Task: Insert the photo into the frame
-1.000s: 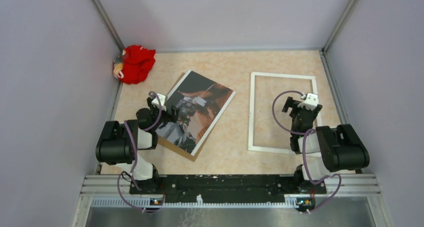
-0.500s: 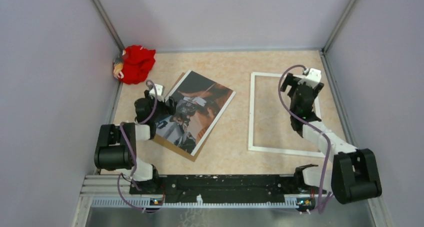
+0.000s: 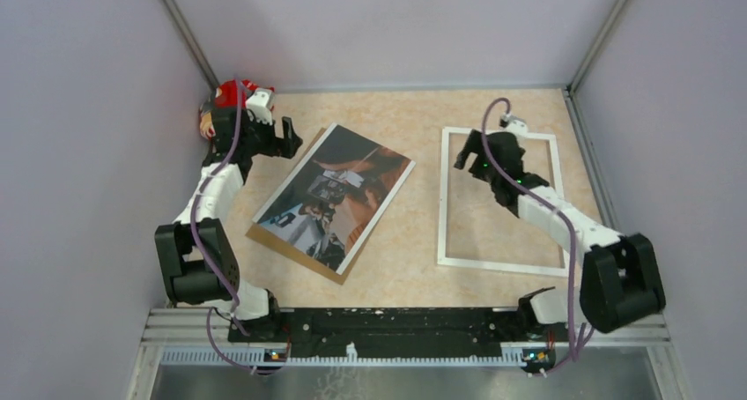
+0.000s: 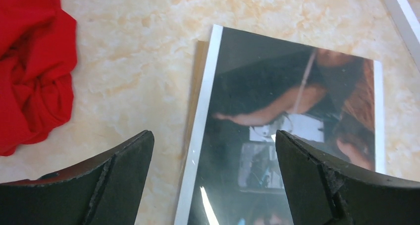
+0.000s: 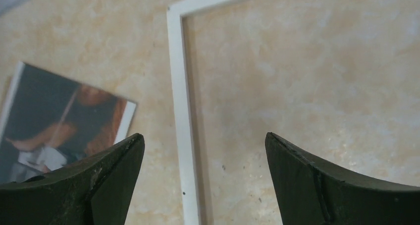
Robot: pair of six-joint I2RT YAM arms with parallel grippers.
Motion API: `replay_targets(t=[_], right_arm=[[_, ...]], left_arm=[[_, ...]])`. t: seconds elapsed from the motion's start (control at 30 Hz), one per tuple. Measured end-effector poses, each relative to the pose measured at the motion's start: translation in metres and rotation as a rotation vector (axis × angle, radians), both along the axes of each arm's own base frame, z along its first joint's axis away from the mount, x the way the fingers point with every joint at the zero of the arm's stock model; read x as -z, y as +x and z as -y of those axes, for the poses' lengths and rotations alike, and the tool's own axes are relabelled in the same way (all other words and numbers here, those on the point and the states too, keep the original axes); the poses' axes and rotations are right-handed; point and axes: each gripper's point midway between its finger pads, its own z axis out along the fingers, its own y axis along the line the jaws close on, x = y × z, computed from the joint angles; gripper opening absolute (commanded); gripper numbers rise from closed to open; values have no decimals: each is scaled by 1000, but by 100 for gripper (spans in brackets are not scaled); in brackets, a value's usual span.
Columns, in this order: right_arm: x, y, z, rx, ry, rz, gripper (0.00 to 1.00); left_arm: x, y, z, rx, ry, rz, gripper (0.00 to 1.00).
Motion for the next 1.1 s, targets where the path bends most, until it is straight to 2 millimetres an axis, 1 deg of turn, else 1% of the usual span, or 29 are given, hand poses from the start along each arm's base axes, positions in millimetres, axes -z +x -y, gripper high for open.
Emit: replay_targets(t=[0.03,0.07,0.1,0.17,0.23,0.3,0.37,0.5,0.57,0.7,0.8,0.97,1.1], right_arm=[[12,2,-11,-4,-32,-58,95],[23,-1,-23,-18,-61,-102,95],[33,-5,-32,-32,-90,-137,95],[55,-22,-52,-68,-155,-209,94],[72,-35,-66,-94,-209,-269,91],[87,-42,-78,-105,-262,-315,88],[101,-48,-85,-107,-306,-344,86],[125,-62,-92,-86,-399,-397,80],[136,-69,-93,-68,-436,-417,74],[137,-73,-103,-42,-434,-385,57],[138,-73,-107,-31,-423,-374,40],[140,-74,-108,-16,-407,-372,16],[139,-75,-111,-31,-404,-375,0]], left_arm=[[-1,-2,2,13,-4,-24,99],[-2,-3,3,18,-6,-39,99],[-2,-5,3,23,-7,-56,99],[0,-9,4,28,-8,-87,99],[5,-15,4,30,-2,-122,99],[12,-19,3,27,7,-157,99],[20,-23,1,28,19,-192,99],[33,-31,-3,26,48,-246,99],[37,-34,-5,23,59,-265,99],[40,-36,-7,23,82,-275,99],[42,-38,-8,27,90,-279,99],[44,-41,-7,39,94,-289,99],[44,-43,-5,50,85,-297,99]])
